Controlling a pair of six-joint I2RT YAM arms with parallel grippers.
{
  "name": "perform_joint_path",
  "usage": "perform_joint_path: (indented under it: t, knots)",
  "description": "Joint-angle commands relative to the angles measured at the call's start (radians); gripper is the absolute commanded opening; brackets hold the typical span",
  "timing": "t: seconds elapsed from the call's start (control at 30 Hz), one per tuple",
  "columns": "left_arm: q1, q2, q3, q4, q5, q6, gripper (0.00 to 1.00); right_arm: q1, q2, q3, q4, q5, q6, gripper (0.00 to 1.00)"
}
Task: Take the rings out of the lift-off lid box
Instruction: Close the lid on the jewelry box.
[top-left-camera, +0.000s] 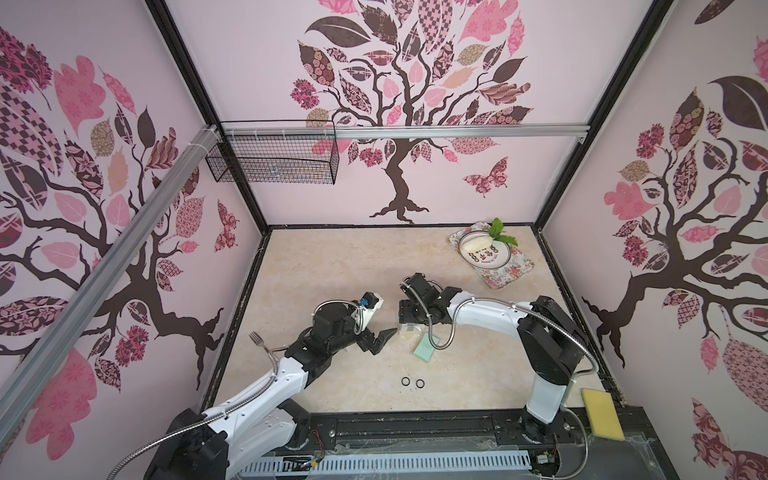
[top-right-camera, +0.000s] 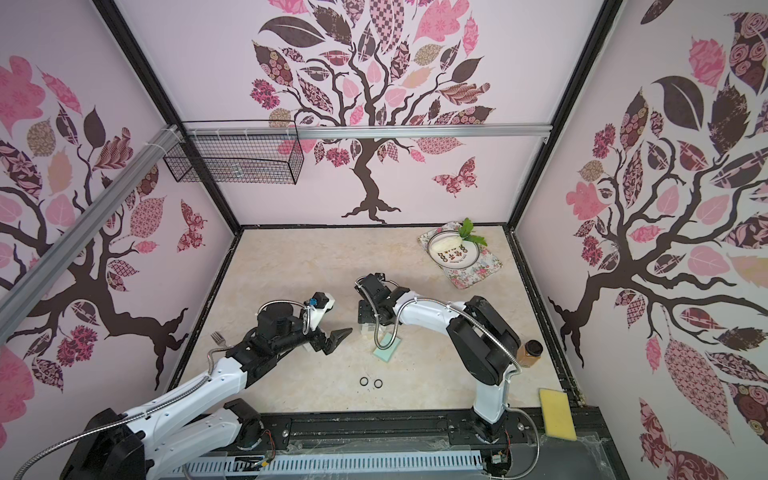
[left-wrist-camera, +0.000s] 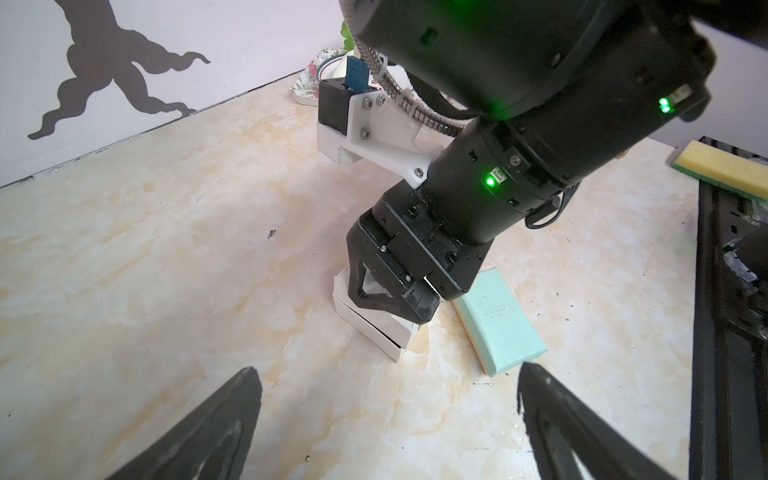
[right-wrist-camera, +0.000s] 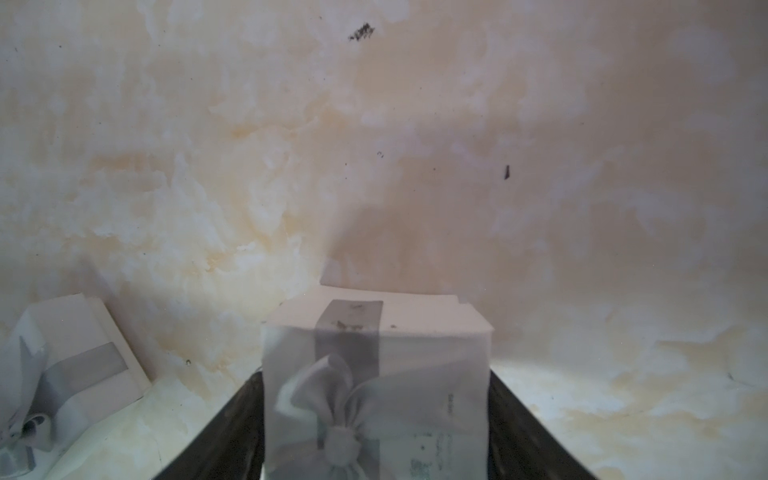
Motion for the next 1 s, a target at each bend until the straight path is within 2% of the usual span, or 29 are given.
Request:
perform_joint_path:
  t: [0.0, 0.97]
  knots:
    - [-0.002, -0.015, -0.03, 0.008, 0.0, 0.015, 0.98, 0.005, 0.035, 0.042, -0.055, 0.047, 0.038, 0.71]
    - [0.0, -0.006, -0.033, 0.008, -0.011, 0.016, 0.98, 0.031, 0.082, 0.109, -0.114, 0.074, -0.002, 0.73]
